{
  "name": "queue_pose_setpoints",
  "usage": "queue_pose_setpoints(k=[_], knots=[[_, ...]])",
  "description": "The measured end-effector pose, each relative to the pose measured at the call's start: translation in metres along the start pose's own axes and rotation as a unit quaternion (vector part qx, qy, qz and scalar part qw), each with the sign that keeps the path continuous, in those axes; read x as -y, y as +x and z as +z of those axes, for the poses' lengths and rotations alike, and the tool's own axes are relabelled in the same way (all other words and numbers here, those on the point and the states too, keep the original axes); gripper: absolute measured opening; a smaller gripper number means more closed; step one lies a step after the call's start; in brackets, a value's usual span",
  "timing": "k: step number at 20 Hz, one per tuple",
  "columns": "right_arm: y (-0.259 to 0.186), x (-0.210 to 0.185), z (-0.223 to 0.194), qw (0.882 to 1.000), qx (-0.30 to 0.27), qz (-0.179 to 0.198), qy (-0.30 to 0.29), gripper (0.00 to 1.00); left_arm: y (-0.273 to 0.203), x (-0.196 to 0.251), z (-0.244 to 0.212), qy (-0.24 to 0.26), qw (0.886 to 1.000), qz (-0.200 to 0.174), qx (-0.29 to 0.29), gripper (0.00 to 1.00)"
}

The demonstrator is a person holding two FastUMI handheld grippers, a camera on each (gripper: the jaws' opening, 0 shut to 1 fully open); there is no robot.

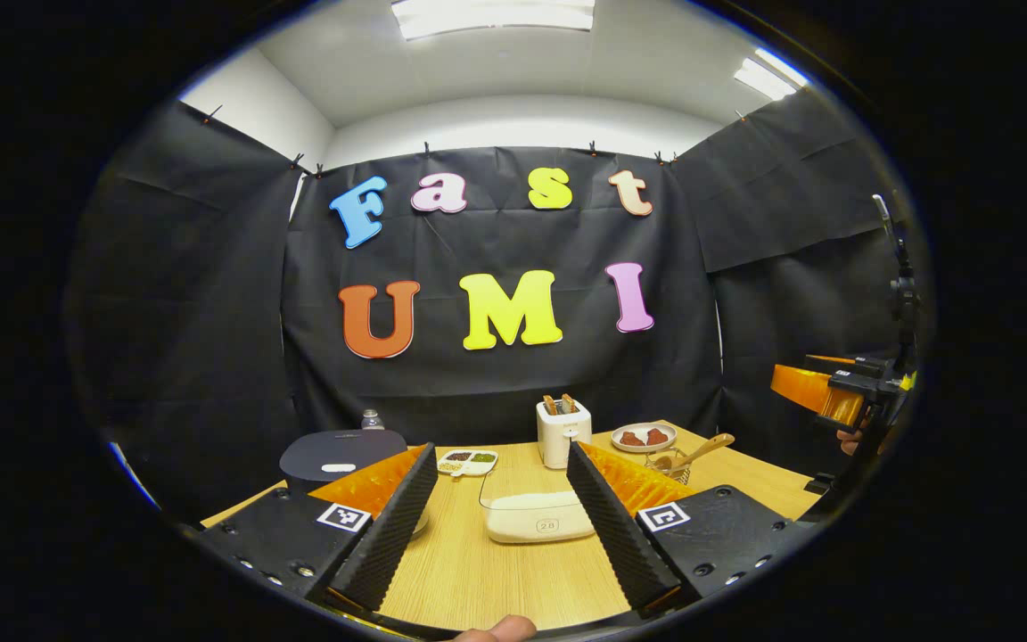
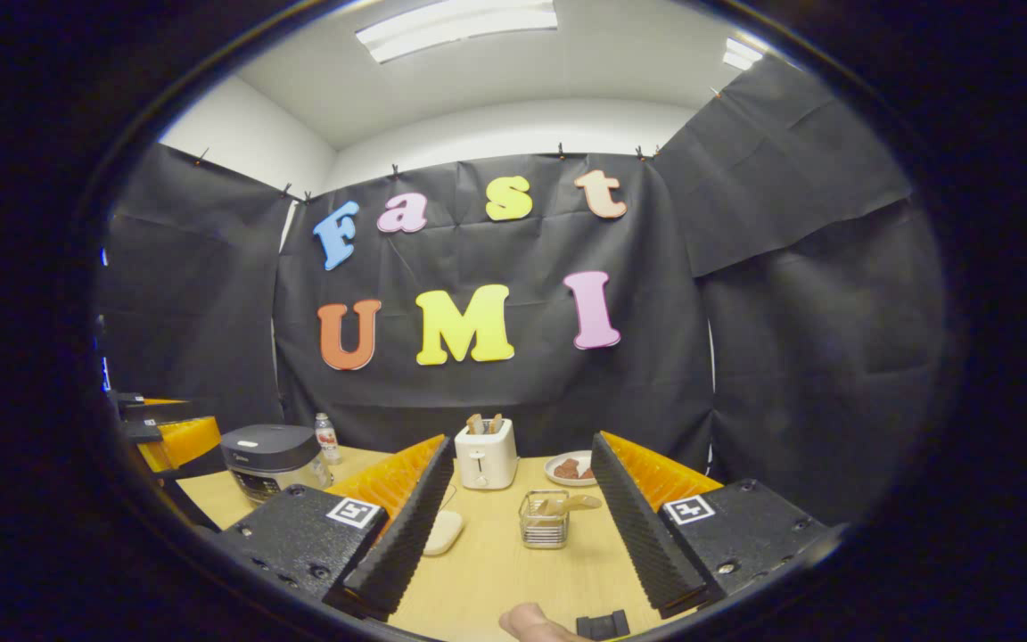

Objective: Close the left gripper, press the button to open the rice cooker; take a wooden spoon from the chopstick holder with the right hand, scoop a spoonful of rice and pour it into the rice cooker, then put the wooden spoon back into the chopstick holder.

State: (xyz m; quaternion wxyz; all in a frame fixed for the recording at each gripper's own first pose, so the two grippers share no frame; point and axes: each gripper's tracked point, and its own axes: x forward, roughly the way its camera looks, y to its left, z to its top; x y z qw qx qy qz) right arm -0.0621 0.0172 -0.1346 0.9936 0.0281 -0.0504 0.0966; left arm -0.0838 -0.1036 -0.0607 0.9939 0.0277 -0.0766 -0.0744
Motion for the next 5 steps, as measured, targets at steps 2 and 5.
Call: queue_pose_setpoints(k=[2, 5], knots=[[-0.0031, 0.0003, 0.0041, 1.000, 0.004, -0.003, 0.002, 1.00, 0.0004, 0.0039, -0.0006, -0.004, 1.000, -0.003, -0.001, 0.94], [-0.0058, 0.0007, 0.0067, 1.000, 0.007, 0.000, 0.007, 1.00, -0.0001, 0.0033, -0.0004, -0.012, 1.000, -0.004, -0.001, 0.94]])
